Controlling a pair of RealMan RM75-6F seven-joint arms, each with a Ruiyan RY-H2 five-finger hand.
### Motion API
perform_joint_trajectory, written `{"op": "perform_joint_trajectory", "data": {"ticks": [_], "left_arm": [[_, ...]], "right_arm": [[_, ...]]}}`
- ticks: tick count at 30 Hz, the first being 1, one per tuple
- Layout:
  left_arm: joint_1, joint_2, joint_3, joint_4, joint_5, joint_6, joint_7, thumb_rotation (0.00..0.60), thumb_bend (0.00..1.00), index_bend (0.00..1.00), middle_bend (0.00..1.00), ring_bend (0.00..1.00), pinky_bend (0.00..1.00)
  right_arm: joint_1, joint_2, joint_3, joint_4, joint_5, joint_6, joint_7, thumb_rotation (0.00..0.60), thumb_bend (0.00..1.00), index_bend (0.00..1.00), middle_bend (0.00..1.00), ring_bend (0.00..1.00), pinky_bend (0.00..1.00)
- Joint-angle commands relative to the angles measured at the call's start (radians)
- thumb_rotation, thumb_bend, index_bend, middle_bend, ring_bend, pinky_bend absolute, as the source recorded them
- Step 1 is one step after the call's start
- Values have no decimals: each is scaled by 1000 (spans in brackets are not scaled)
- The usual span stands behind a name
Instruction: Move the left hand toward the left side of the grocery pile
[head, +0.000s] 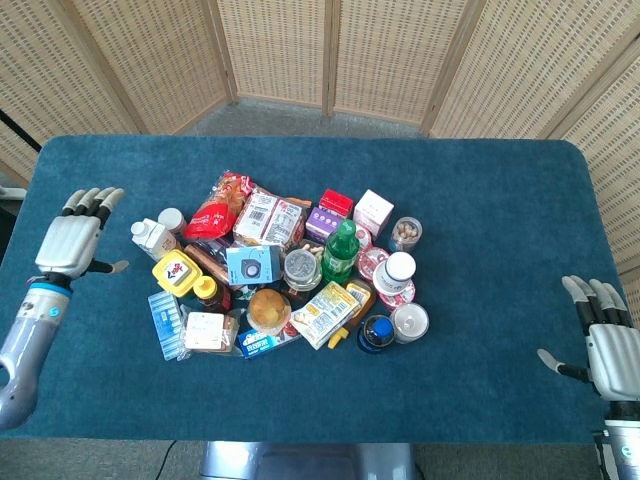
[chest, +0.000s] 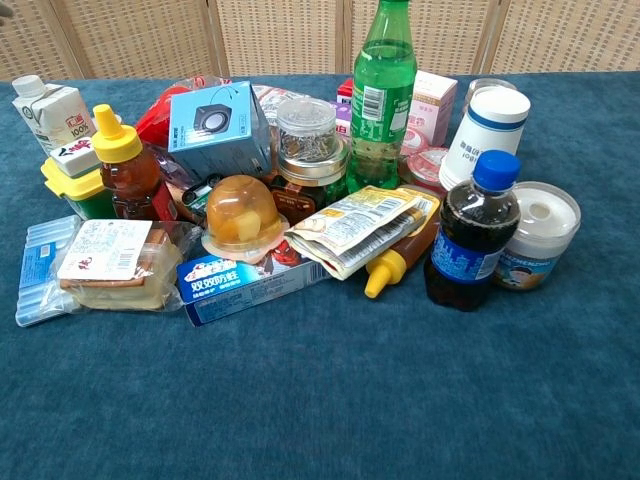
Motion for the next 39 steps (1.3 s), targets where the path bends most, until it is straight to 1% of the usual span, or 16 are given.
{"op": "perform_joint_trajectory", "data": {"ticks": [1,6,11,12,13,14,15,16,17,18,20,23,27,31,35,39], "left_arm": [[-55,-52,-10,42,-69,-51,55,600,0,0,0,0,0],[-101,-99,-8,76,-130,-85,100,600,0,0,0,0,0],[-135,-134,-8,101,-161,-98,121,600,0,0,0,0,0],[-143,-141,-9,107,-165,-99,126,600,0,7,0,0,14],[-149,-145,-8,110,-168,-101,130,600,0,34,4,3,58],[-154,-149,-7,114,-172,-99,137,600,0,91,58,49,161],[-160,-158,-5,121,-175,-91,151,600,0,172,165,141,307],[-163,-166,-2,127,-178,-83,162,600,0,247,284,244,429],[-165,-175,0,133,-183,-75,172,600,0,342,434,378,552],[-168,-186,2,140,-190,-65,185,600,0,436,550,483,640],[-171,-201,6,150,-198,-51,201,600,0,573,689,620,745],[-170,-220,9,161,-199,-22,211,600,0,699,812,746,842],[-161,-222,8,156,-182,14,200,600,0,768,878,811,872],[-146,-183,-10,105,-161,56,171,600,0,775,886,816,873],[-128,-102,-41,-2,-146,111,165,600,0,777,888,817,873],[-105,10,-76,-148,-150,164,182,600,0,777,888,816,873]], "right_arm": [[-1,4,4,3,8,-1,13,600,0,0,0,0,0],[-1,12,9,6,20,-7,40,600,0,0,0,0,0],[0,15,12,10,25,-10,56,600,0,0,0,0,0],[0,16,13,11,26,-10,59,600,0,0,0,0,0],[0,17,13,11,27,-11,60,600,0,0,0,0,0],[0,17,14,12,27,-11,63,600,0,0,0,0,0],[0,18,14,12,28,-11,66,600,0,0,0,0,0],[0,19,14,13,28,-11,69,600,0,0,0,0,0],[0,19,15,14,28,-12,71,600,0,0,0,0,0],[0,20,15,15,28,-12,73,600,0,0,0,0,0],[-1,21,14,15,27,-12,78,600,0,0,0,0,0],[-2,23,14,14,25,-8,82,600,0,0,0,0,0],[-4,24,15,14,24,-5,86,600,0,0,0,0,0],[-5,25,15,15,23,-3,87,600,0,0,0,0,0],[-4,25,14,13,22,-4,85,600,0,0,0,0,0],[-4,25,11,8,16,-3,79,600,0,0,0,0,0]]}}
